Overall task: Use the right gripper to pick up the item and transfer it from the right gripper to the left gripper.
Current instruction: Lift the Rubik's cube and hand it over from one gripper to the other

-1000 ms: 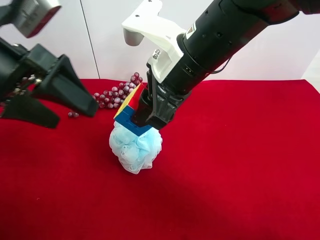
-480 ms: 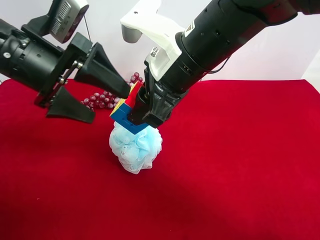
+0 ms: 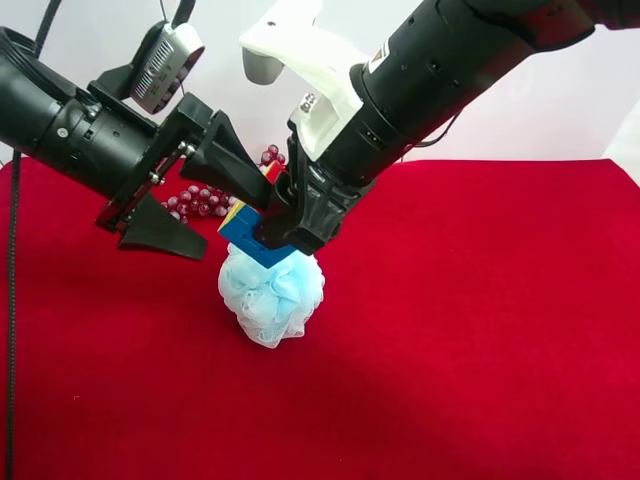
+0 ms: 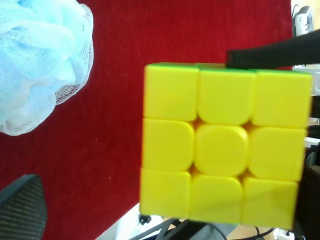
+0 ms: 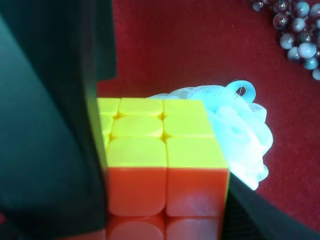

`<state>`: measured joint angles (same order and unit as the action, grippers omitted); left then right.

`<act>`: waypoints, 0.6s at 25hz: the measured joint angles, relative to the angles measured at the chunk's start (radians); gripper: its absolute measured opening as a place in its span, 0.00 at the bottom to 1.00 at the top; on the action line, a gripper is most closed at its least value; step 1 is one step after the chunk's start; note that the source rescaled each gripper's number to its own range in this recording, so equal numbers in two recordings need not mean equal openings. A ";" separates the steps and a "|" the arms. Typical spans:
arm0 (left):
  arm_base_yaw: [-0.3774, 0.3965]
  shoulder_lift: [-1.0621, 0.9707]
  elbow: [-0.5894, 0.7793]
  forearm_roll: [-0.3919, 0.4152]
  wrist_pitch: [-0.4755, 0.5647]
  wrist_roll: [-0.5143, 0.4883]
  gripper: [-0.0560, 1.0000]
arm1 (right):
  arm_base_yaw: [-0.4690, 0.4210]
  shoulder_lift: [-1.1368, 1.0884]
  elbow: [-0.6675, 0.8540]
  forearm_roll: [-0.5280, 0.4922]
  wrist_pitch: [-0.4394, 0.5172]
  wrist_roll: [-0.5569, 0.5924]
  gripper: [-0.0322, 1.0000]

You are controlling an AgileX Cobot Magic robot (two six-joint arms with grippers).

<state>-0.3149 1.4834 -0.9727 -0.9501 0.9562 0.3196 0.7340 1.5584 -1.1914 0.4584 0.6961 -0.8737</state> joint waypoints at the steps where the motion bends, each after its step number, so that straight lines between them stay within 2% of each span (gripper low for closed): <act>1: -0.005 0.002 0.000 -0.002 -0.005 0.000 1.00 | 0.000 0.000 0.000 0.009 -0.002 -0.007 0.03; 7: -0.045 0.003 0.000 -0.030 -0.046 0.007 1.00 | 0.000 0.000 0.000 0.077 -0.017 -0.077 0.03; 13: -0.047 0.003 0.000 -0.051 -0.051 0.009 0.99 | 0.000 0.000 0.000 0.118 -0.025 -0.100 0.03; 15: -0.048 0.003 0.000 -0.054 -0.048 0.009 0.90 | 0.000 0.000 0.000 0.125 -0.026 -0.111 0.03</act>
<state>-0.3628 1.4864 -0.9727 -1.0041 0.9086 0.3286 0.7340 1.5584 -1.1914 0.5834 0.6697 -0.9851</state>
